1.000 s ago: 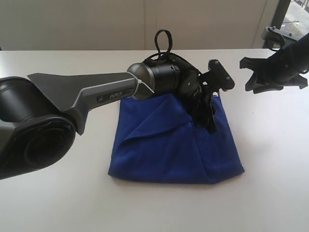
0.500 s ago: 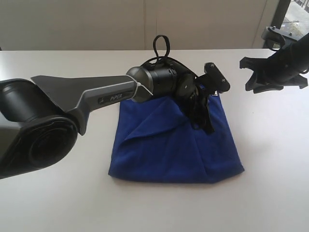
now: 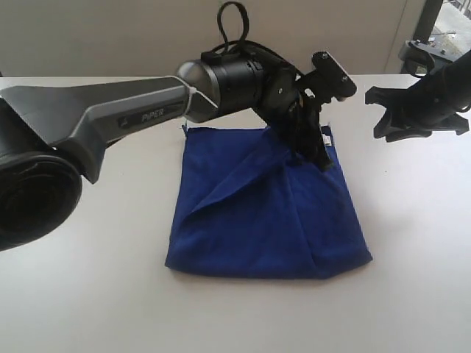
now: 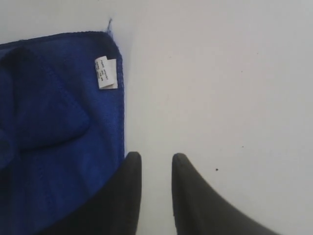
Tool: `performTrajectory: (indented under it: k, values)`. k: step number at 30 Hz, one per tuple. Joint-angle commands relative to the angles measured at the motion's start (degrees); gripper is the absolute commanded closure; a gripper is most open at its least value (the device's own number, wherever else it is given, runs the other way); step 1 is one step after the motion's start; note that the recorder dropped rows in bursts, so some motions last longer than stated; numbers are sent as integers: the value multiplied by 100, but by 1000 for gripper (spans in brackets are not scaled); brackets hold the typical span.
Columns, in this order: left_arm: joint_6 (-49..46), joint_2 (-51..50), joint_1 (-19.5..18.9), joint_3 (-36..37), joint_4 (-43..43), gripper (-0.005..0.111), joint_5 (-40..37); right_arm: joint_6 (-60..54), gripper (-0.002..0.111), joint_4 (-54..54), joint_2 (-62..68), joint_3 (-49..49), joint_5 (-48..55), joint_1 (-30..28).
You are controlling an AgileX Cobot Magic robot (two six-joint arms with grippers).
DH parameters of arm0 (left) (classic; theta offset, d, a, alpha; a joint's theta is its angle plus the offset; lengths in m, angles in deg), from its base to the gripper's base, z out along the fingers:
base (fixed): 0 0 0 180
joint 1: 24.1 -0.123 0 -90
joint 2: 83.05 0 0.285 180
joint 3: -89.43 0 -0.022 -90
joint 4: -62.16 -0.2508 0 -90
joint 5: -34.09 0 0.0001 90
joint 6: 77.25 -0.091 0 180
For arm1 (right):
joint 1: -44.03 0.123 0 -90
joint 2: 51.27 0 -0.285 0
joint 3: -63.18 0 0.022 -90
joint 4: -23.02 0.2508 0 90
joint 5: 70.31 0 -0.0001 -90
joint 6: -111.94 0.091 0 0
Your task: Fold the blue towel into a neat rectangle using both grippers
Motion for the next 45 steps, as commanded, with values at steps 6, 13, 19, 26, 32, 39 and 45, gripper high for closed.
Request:
performTrajectory:
  k: [6, 13, 19, 26, 32, 39, 45]
  values:
    - [129, 289, -404, -21, -315, 107, -1630, -507, 86, 675, -24, 26, 116, 34]
    - [249, 439, -979, -21, -639, 107, -2366, -1117, 86, 1219, 43, 26, 9, 555]
    - [233, 489, -1419, -21, -628, 107, -2513, -1117, 81, 1193, 304, 26, -727, 1024]
    - [208, 489, -1613, -7, -801, 107, -2523, -1079, 70, 1170, 594, 26, -1281, 1215]
    - [139, 489, -1794, -7, -801, 107, -2702, -1079, 70, 1180, 621, 26, -1580, 1215]
    - [117, 413, -1806, -7, -779, 107, -2689, -1079, 70, 1441, 826, 26, -1693, 1215]
    - [76, 277, -1806, -7, -740, 107, -2830, -1125, 70, 1977, 829, 2, -1707, 1250]
